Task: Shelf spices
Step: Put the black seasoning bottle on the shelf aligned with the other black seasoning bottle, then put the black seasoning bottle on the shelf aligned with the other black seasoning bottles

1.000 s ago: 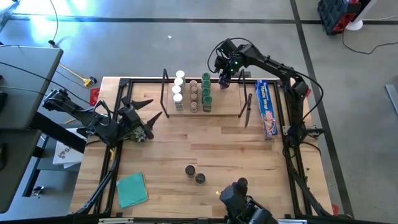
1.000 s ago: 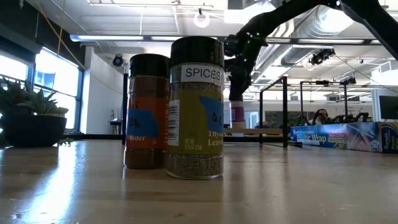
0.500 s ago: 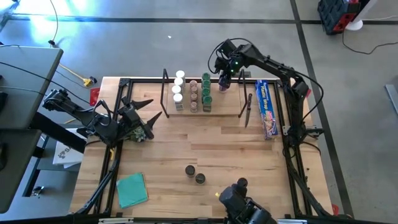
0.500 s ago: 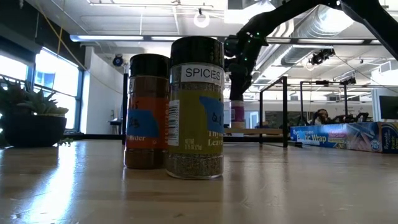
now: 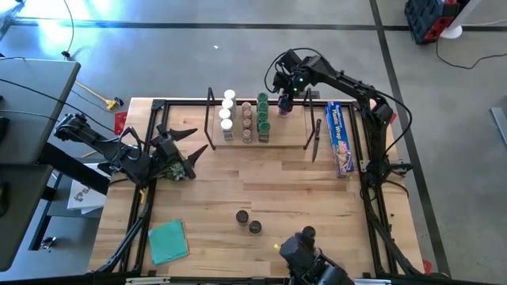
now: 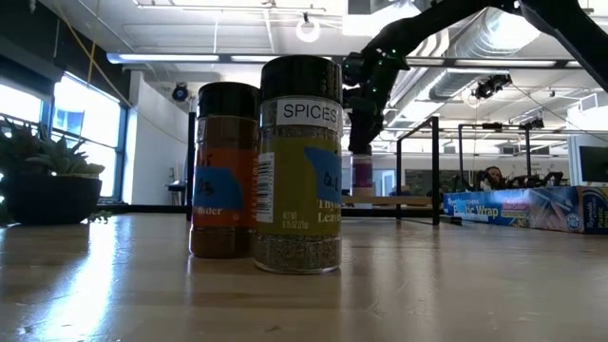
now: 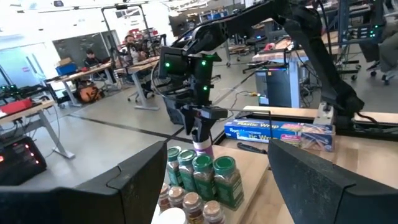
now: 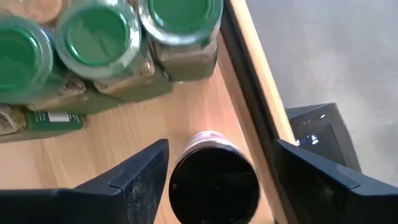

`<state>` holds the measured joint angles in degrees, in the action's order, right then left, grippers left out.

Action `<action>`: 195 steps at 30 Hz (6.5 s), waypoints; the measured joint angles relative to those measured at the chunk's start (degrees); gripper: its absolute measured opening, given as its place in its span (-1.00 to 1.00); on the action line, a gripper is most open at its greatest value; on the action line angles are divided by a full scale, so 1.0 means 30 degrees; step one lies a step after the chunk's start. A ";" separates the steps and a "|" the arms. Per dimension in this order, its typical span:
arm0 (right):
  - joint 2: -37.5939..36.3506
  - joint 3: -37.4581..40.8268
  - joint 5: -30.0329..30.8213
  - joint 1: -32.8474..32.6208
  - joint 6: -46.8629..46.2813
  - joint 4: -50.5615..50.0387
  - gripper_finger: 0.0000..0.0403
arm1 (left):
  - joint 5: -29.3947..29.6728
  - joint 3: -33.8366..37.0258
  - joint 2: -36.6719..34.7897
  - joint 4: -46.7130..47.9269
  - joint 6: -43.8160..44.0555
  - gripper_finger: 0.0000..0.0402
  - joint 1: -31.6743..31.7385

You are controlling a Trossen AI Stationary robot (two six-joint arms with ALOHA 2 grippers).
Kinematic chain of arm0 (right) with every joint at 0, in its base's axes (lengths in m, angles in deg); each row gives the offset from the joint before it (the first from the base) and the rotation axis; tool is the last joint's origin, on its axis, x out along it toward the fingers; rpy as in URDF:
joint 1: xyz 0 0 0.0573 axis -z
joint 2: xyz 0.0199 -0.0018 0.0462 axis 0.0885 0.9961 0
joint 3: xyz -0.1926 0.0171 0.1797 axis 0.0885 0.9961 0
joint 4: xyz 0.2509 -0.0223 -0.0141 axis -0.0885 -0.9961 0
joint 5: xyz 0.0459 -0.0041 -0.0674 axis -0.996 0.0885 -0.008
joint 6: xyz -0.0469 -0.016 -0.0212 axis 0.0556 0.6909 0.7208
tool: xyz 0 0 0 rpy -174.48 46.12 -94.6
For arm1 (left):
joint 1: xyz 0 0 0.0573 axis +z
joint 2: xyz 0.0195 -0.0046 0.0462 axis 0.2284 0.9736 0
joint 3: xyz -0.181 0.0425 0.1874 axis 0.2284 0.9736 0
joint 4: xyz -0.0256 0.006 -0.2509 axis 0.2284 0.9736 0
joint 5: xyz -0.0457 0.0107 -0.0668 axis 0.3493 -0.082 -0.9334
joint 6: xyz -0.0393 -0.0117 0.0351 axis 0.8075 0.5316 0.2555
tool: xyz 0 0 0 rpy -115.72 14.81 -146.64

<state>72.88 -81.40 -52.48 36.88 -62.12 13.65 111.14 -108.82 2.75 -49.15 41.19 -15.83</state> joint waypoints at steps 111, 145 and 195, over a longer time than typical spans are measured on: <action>-0.5576 0.4708 0.5969 -0.7440 -0.7006 -0.2034 -0.07 | -0.1235 0.0022 0.0642 0.6033 0.9437 0.38 -0.5290; -0.5574 0.6358 0.7227 -0.5151 -0.6110 0.3868 0.22 | -0.1495 0.0036 0.0962 0.6018 0.9455 0.38 -0.5296; -0.7226 0.4224 1.2164 -1.4875 -0.7518 0.2320 -0.65 | -0.2048 0.0036 0.0976 0.6025 0.9997 0.38 -0.5340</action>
<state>51.21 -68.72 -15.99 -7.75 -84.67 20.62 104.99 -108.71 5.68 -31.07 71.18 -31.85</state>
